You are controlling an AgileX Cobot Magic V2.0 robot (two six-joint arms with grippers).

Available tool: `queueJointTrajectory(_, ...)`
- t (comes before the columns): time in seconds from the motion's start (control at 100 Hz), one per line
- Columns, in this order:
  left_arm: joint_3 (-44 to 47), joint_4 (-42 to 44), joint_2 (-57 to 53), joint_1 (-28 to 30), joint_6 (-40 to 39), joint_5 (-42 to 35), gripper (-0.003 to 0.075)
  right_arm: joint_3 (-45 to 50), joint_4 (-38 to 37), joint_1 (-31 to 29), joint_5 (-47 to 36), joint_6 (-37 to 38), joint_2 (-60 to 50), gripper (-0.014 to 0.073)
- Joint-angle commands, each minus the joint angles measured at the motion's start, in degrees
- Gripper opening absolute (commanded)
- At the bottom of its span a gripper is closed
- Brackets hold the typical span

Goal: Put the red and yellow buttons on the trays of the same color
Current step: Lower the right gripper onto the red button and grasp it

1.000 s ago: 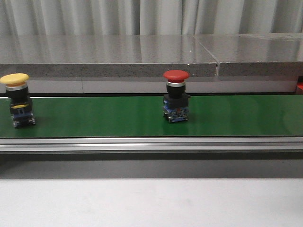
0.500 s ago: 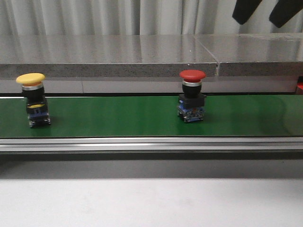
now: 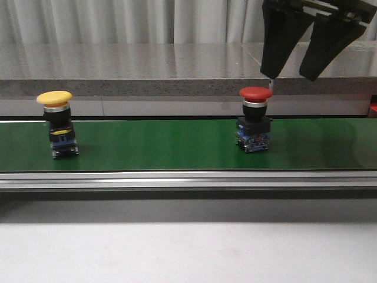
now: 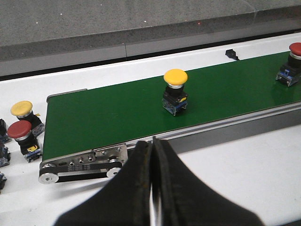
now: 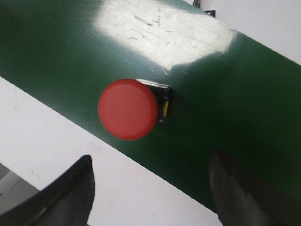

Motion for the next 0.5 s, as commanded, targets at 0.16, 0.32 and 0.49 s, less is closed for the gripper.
queueJointTrajectory(0.16,-1.3,-1.2,0.9,-0.4,-0.6,-3.8,-0.0021,-2.2,2.0,0.5,-2.5,-2.7,0.3,0.0521)
queueJointTrajectory(0.32,-1.3,-1.2,0.9,-0.4,-0.6,-3.8,-0.0021,-2.2,2.0,0.5,-5.1,-2.7,2.2,0.0513)
queueJointTrajectory(0.49,-1.3,-1.2,0.9,-0.4,-0.6,-3.8,-0.0021,-2.2,1.9,0.5,-6.1,-2.7,2.8,0.0340)
